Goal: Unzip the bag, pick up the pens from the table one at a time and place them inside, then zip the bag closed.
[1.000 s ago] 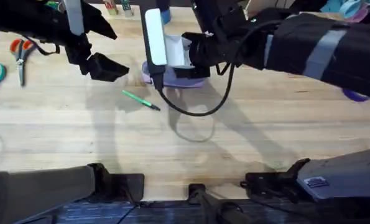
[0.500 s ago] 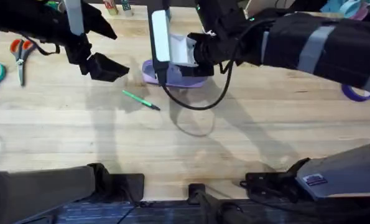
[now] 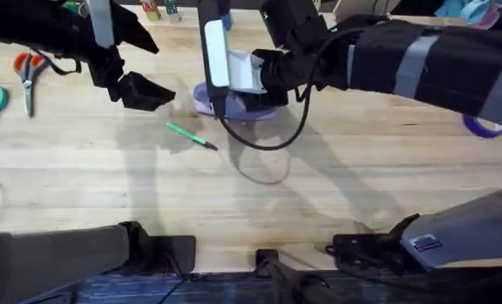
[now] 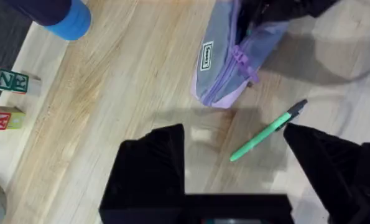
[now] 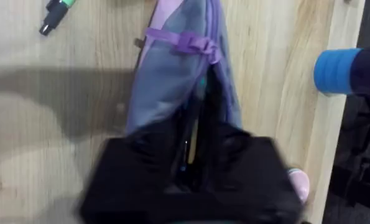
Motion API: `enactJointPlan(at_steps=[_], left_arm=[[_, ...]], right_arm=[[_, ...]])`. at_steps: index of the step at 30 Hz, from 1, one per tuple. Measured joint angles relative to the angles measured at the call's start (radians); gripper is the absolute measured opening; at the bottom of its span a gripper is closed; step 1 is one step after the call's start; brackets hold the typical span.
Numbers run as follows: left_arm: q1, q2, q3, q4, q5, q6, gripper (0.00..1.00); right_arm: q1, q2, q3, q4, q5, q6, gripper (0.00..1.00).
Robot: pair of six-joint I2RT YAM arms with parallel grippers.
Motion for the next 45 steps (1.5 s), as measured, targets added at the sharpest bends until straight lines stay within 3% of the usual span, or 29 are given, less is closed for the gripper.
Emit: enactJointPlan(at_steps=[4, 5, 6, 16, 24, 31, 34, 37, 42, 45], left_arm=[[0.0, 0.0, 0.0, 0.0, 0.0, 0.0, 0.994], [0.0, 0.0, 0.0, 0.0, 0.0, 0.0, 0.994], [0.0, 0.0, 0.0, 0.0, 0.0, 0.0, 0.994], [0.0, 0.0, 0.0, 0.0, 0.0, 0.0, 0.993], [0.0, 0.0, 0.0, 0.0, 0.0, 0.0, 0.993], [0.0, 0.0, 0.0, -0.002, 0.0, 0.0, 0.994], [0.0, 0.0, 0.0, -0.027, 0.0, 0.0, 0.993], [0.0, 0.0, 0.008, -0.142, 0.0, -0.001, 0.993], [-0.01, -0.026, 0.024, -0.161, 0.0, -0.099, 0.994], [-0.016, -0.067, 0.029, -0.122, 0.0, -0.243, 0.996]], right_arm=[[0.0, 0.0, 0.0, 0.0, 0.0, 0.0, 0.872], [0.0, 0.0, 0.0, -0.001, 0.0, -0.001, 0.96], [0.0, 0.0, 0.0, -0.001, 0.0, -0.001, 0.985], [0.0, 0.0, 0.0, -0.002, 0.0, 0.013, 0.995], [-0.003, -0.005, -0.001, 0.088, 0.007, 0.171, 0.995], [-0.002, -0.1, -0.002, 0.113, 0.012, 0.257, 0.996], [-0.002, -0.144, -0.002, 0.112, 0.012, 0.308, 0.995], [-0.002, -0.205, -0.002, 0.084, 0.012, 0.373, 0.996], [-0.002, -0.245, -0.002, 0.066, 0.012, 0.397, 0.995], [-0.002, -0.251, -0.002, 0.053, 0.012, 0.402, 0.995]])
